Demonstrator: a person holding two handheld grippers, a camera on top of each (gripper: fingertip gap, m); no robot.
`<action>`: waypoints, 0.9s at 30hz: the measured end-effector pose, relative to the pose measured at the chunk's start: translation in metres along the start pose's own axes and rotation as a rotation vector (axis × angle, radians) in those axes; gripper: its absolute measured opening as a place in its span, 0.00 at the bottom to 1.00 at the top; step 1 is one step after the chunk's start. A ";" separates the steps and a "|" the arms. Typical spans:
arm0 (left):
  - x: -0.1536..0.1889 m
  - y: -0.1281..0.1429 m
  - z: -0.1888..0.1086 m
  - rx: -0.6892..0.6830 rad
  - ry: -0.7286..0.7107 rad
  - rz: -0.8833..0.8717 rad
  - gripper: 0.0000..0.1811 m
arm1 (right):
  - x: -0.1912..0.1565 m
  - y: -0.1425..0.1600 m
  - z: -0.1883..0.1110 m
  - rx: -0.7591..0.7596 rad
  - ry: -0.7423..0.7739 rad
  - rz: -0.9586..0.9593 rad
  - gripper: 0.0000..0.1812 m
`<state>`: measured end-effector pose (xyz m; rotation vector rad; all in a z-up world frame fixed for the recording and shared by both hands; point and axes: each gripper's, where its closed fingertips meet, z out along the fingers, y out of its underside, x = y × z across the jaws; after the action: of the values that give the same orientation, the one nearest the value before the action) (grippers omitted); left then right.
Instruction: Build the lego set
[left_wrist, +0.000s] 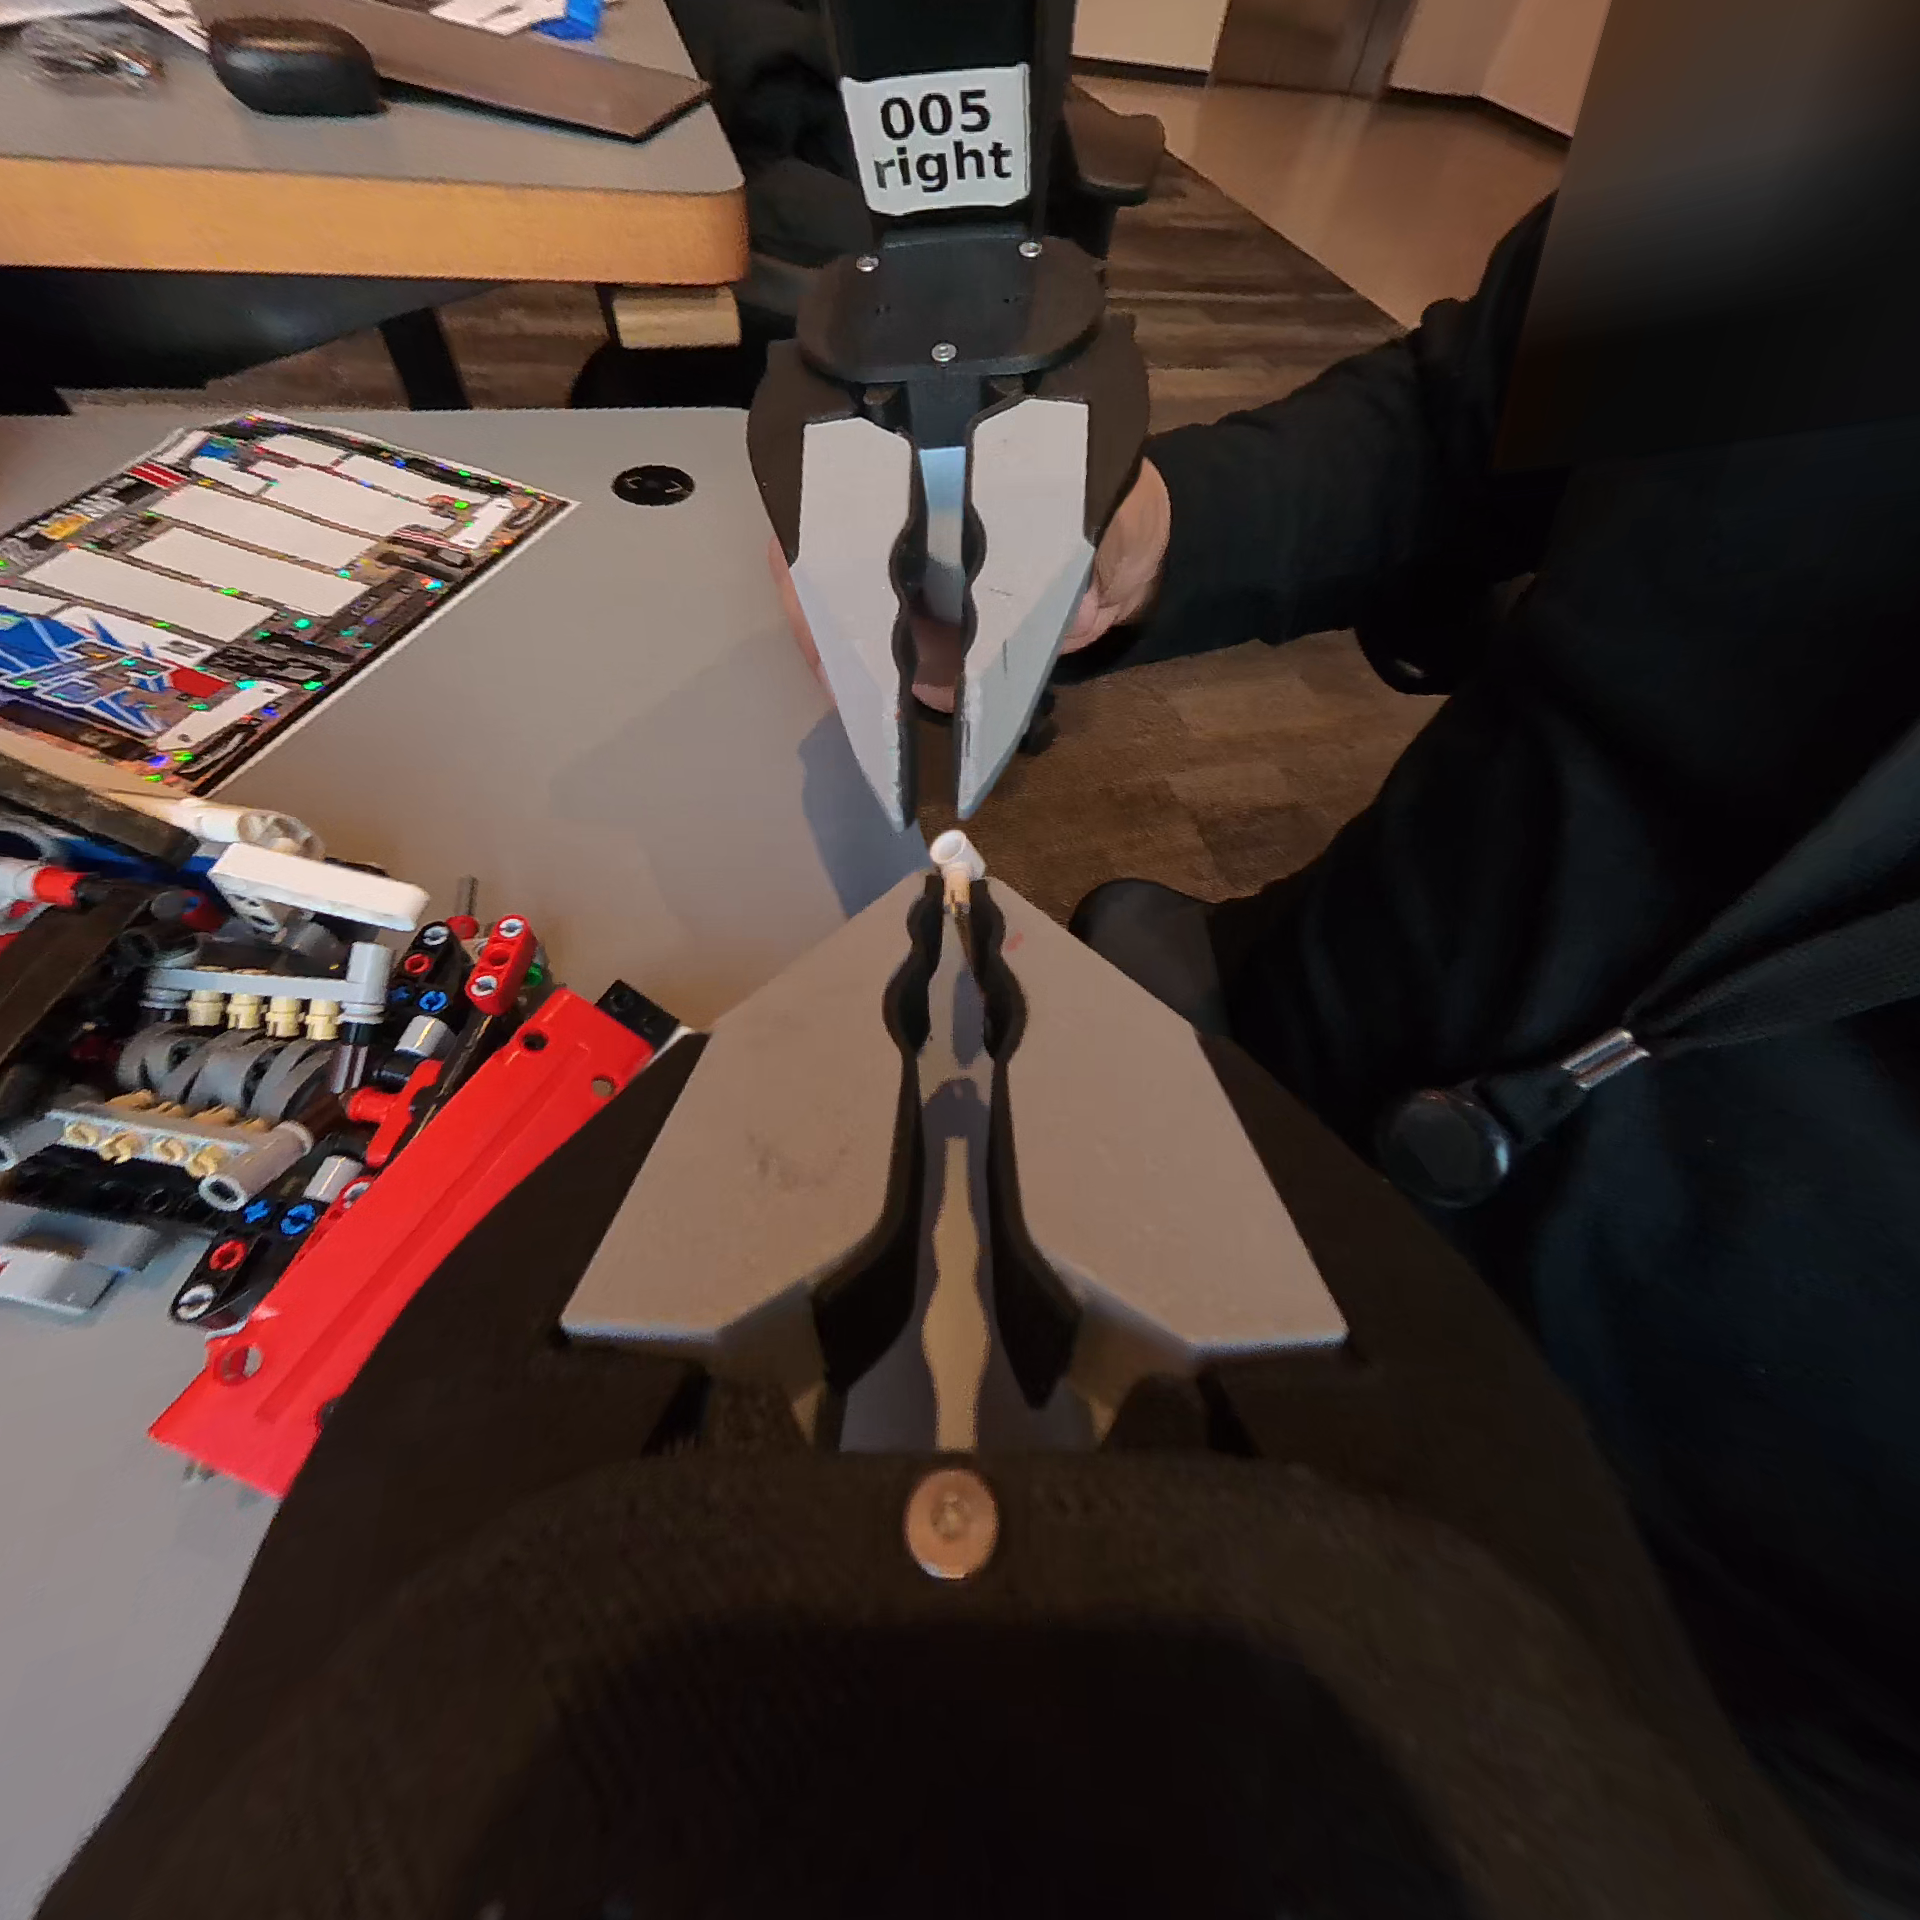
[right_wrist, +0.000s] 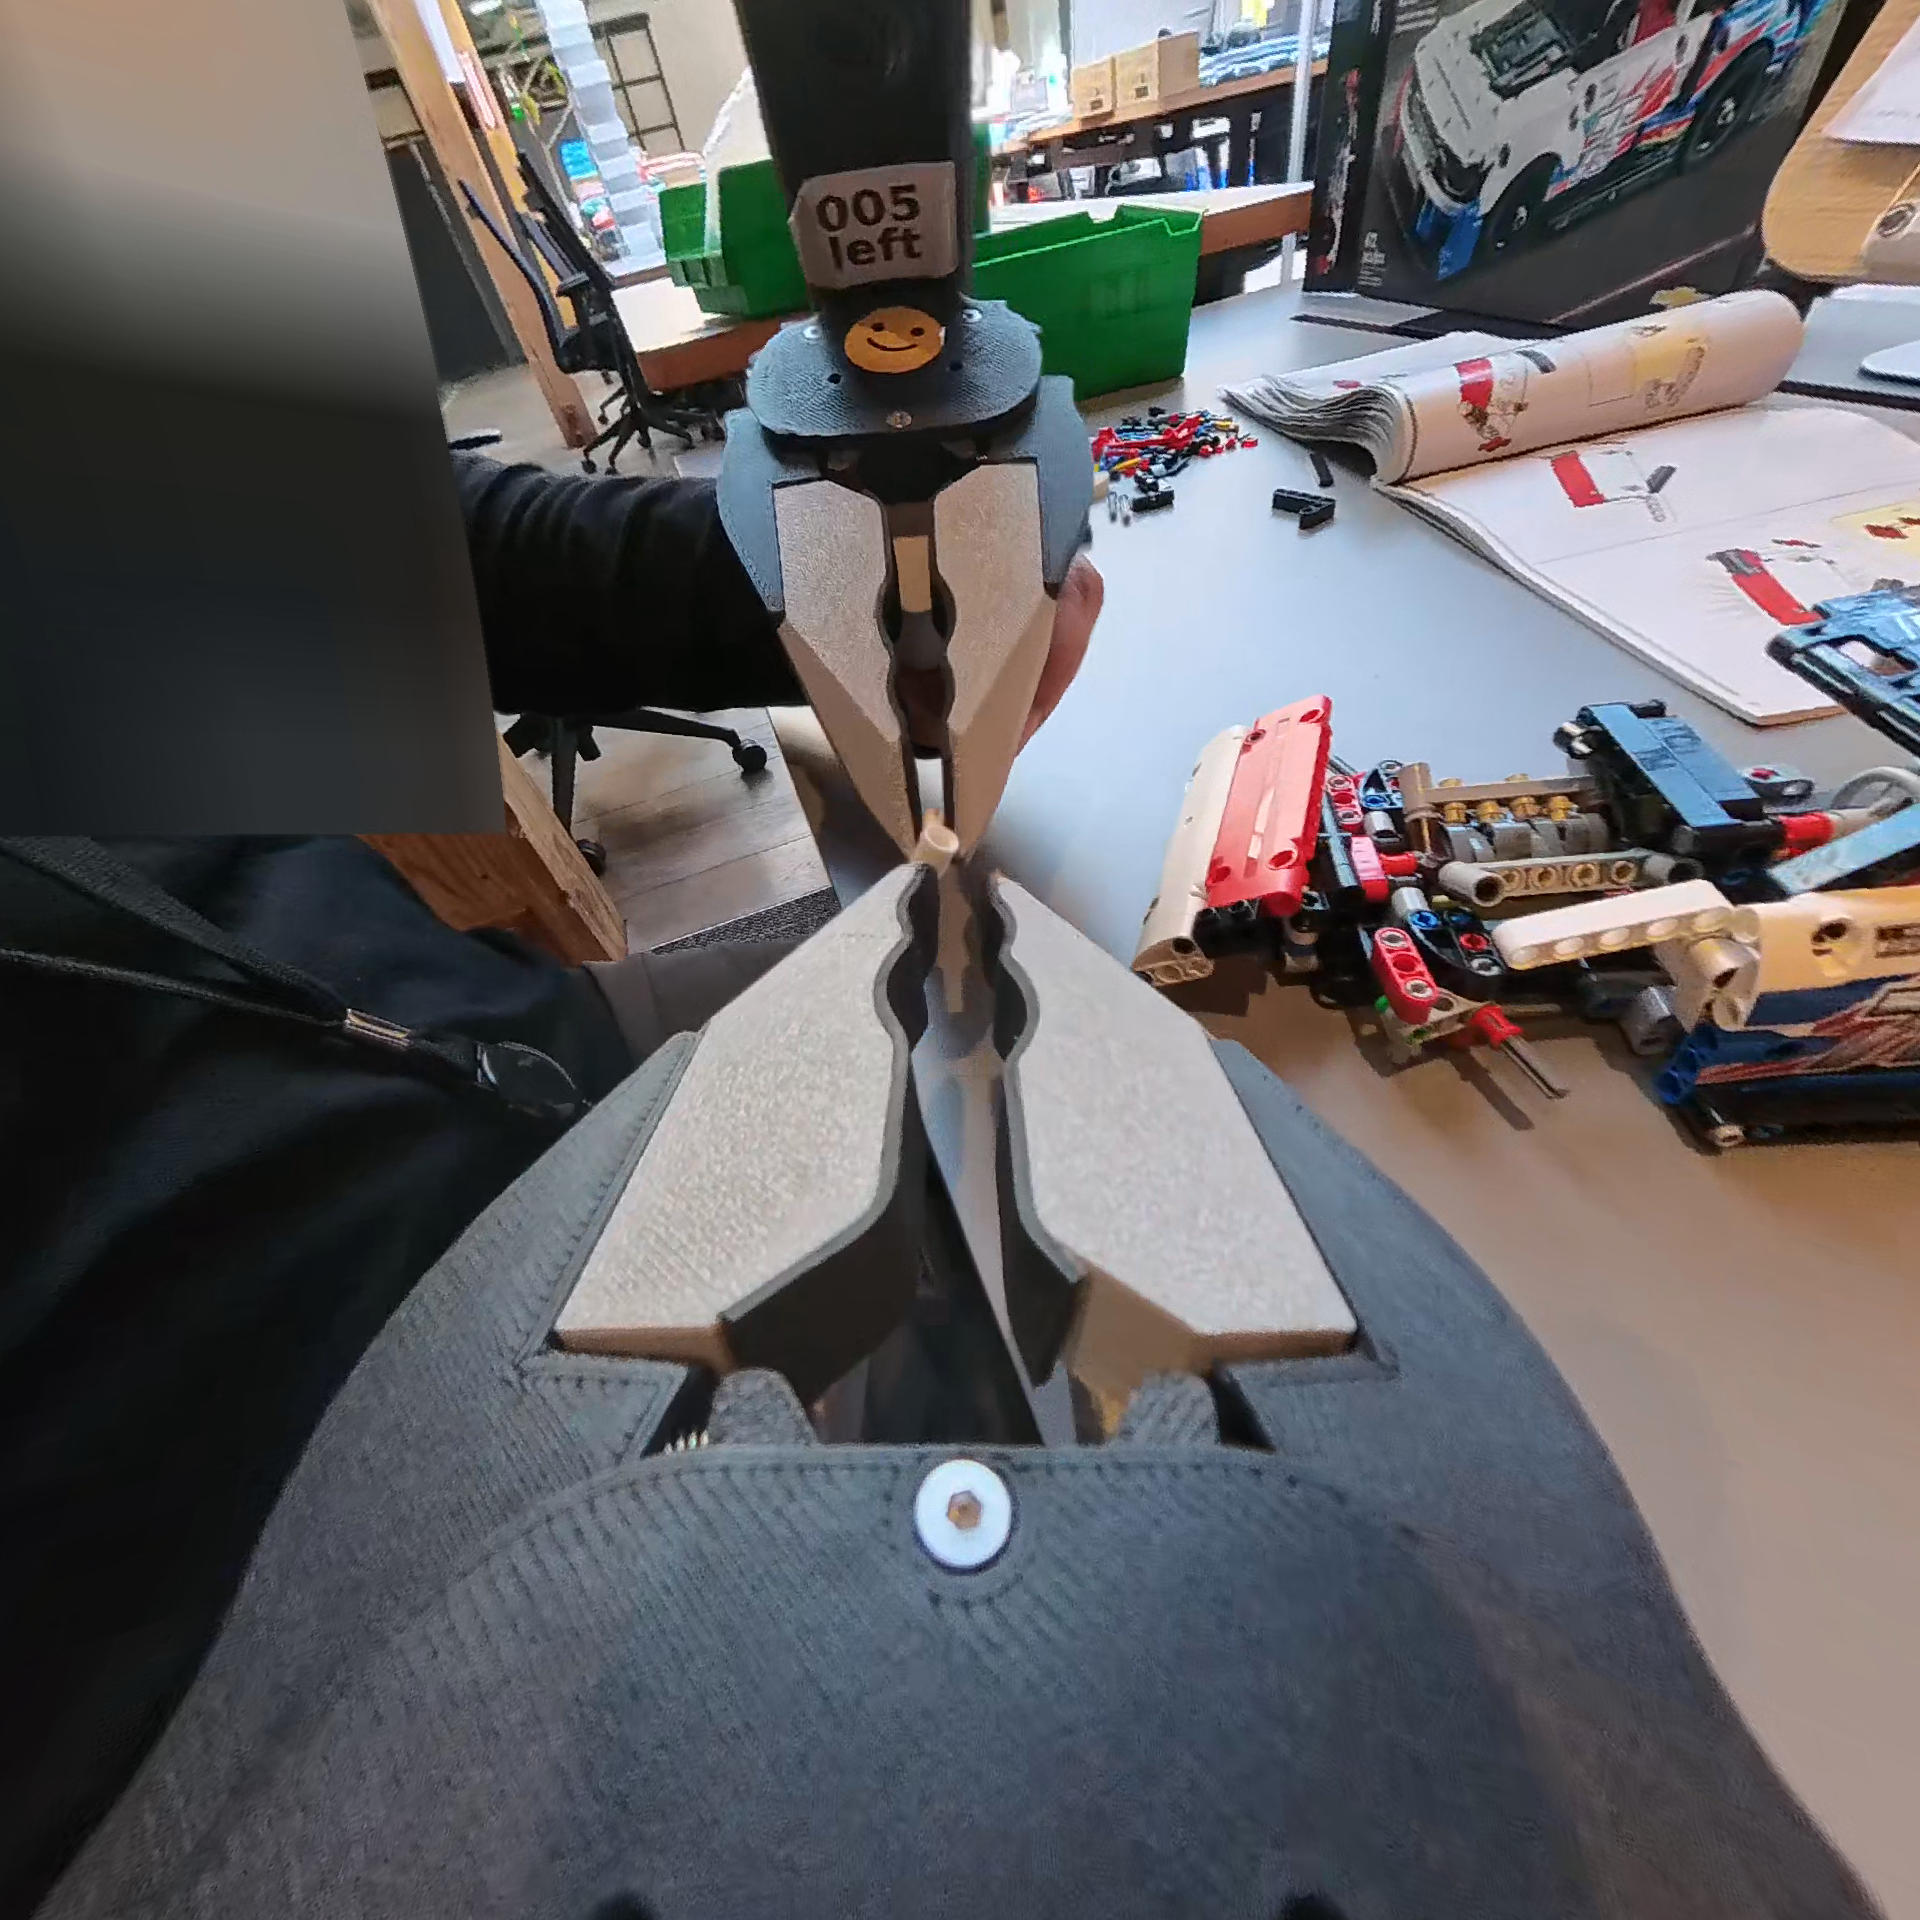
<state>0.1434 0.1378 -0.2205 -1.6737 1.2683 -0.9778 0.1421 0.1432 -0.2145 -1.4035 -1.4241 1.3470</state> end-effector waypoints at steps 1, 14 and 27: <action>-0.003 0.001 -0.002 0.002 -0.026 0.008 0.01 | 0.002 0.001 -0.001 -0.007 0.008 -0.002 0.03; -0.011 0.033 -0.049 0.040 -0.196 -0.124 0.01 | 0.035 0.017 0.008 -0.118 0.146 0.021 0.11; -0.022 0.023 -0.081 0.162 -0.295 0.014 0.01 | 0.062 0.012 0.001 -0.161 0.243 -0.102 0.08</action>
<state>0.0572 0.1440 -0.2130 -1.6116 0.9781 -0.7694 0.1342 0.2019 -0.2366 -1.5190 -1.4434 0.9784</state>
